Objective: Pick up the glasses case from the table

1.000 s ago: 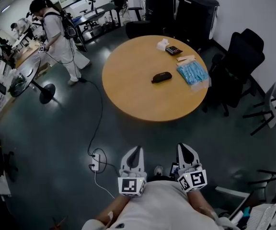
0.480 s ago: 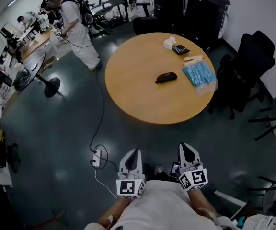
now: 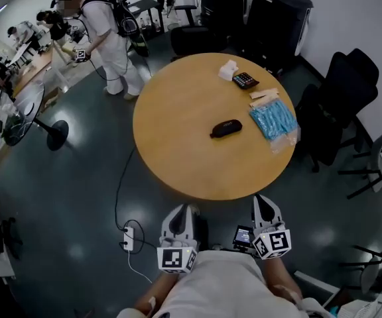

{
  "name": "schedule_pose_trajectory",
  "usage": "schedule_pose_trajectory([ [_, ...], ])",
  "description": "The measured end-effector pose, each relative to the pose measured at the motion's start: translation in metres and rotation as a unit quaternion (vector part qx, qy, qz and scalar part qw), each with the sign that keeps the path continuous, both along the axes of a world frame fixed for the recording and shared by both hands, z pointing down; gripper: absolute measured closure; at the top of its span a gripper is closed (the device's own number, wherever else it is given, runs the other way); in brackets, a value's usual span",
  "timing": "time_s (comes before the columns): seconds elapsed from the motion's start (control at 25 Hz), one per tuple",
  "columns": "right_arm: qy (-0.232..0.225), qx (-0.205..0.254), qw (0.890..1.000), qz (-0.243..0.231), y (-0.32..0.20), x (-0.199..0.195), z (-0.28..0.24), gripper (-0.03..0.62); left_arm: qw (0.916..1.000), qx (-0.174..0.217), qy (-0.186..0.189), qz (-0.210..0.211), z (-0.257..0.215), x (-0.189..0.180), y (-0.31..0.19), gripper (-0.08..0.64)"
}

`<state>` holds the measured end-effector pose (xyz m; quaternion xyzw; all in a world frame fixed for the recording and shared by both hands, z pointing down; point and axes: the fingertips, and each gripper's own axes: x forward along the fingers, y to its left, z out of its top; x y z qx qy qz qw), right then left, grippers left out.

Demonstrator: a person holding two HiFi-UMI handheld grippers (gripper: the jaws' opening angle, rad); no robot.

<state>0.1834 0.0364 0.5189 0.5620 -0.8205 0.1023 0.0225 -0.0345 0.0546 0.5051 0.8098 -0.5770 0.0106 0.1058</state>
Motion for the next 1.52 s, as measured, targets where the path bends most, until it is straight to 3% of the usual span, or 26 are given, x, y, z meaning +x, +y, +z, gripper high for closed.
schedule_pose_trajectory([
  [0.2,0.04,0.003,0.999,-0.002,-0.088,-0.002,0.0,0.577,0.9992,0.013,0.014,0.036,-0.007,-0.014,-0.087,0.546],
  [0.48,0.115,-0.034,0.992,-0.033,-0.175,0.0,0.035,0.577,0.9976,-0.002,0.035,0.06,-0.001,-0.018,-0.155,0.546],
  [0.6,0.182,-0.056,0.979,-0.077,-0.214,-0.002,0.069,0.577,0.998,-0.012,0.032,0.053,0.009,-0.02,-0.179,0.546],
  [0.72,0.251,-0.078,0.951,-0.165,-0.249,-0.009,0.107,0.577,0.9986,-0.014,0.023,0.045,0.013,-0.018,-0.198,0.546],
  [0.8,0.295,-0.096,0.921,-0.238,-0.266,-0.016,0.129,0.575,0.9988,-0.017,0.024,0.04,0.013,-0.016,-0.207,0.546],
  [0.84,0.325,-0.102,0.9,-0.27,-0.274,-0.018,0.141,0.575,0.9988,-0.022,0.026,0.036,0.013,-0.016,-0.21,0.546],
  [0.96,0.42,-0.125,0.823,-0.362,-0.299,-0.027,0.182,0.553,0.9991,-0.034,0.016,0.021,0.018,-0.02,-0.222,0.546],
  [1.04,0.469,-0.146,0.765,-0.416,-0.31,-0.03,0.207,0.361,0.9988,-0.046,0.013,0.011,0.026,-0.022,-0.226,0.546],
  [1.08,0.489,-0.152,0.739,-0.438,-0.316,-0.031,0.218,0.352,0.9984,-0.054,0.016,0.005,0.029,-0.023,-0.227,0.546],
  [1.28,0.552,-0.167,0.635,-0.514,-0.34,-0.039,0.264,0.298,0.9961,-0.086,0.022,-0.005,0.045,-0.025,-0.236,0.546],
  [1.4,0.566,-0.18,0.587,-0.549,-0.345,-0.044,0.288,0.285,0.9949,-0.097,0.019,-0.02,0.053,-0.029,-0.238,0.546],
  [1.52,0.565,-0.195,0.558,-0.576,-0.346,-0.051,0.307,0.282,0.9937,-0.106,0.015,-0.032,0.054,-0.032,-0.241,0.546],
])
